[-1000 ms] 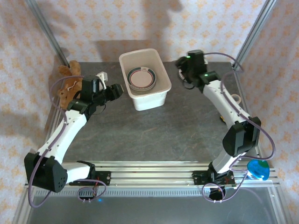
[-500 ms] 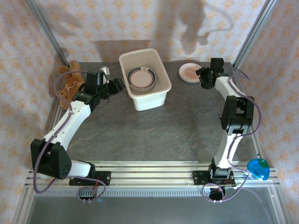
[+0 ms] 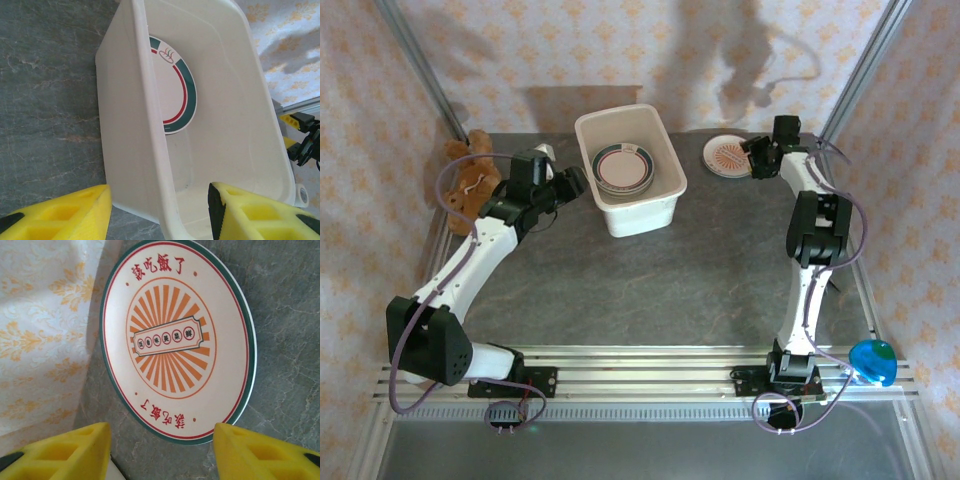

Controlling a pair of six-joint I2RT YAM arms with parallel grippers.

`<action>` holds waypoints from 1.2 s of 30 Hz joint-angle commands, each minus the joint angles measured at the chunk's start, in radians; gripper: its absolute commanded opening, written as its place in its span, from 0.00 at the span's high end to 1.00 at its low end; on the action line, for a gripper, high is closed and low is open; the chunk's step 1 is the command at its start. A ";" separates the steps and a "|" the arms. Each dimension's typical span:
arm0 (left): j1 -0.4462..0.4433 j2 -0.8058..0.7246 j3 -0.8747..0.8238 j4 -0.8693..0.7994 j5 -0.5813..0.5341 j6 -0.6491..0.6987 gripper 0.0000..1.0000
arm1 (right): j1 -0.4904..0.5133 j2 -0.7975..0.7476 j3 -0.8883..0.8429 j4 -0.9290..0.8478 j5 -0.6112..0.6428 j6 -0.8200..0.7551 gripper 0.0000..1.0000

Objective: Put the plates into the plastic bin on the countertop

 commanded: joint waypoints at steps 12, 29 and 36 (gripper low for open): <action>-0.031 0.041 0.038 0.003 -0.055 -0.010 0.46 | -0.007 0.025 -0.017 -0.092 0.001 -0.037 0.44; -0.039 0.068 0.066 -0.017 -0.077 -0.006 0.46 | -0.007 0.154 0.122 -0.129 0.020 -0.031 0.45; -0.046 0.087 0.087 -0.026 -0.085 -0.007 0.46 | -0.006 0.190 0.147 -0.096 0.034 -0.005 0.48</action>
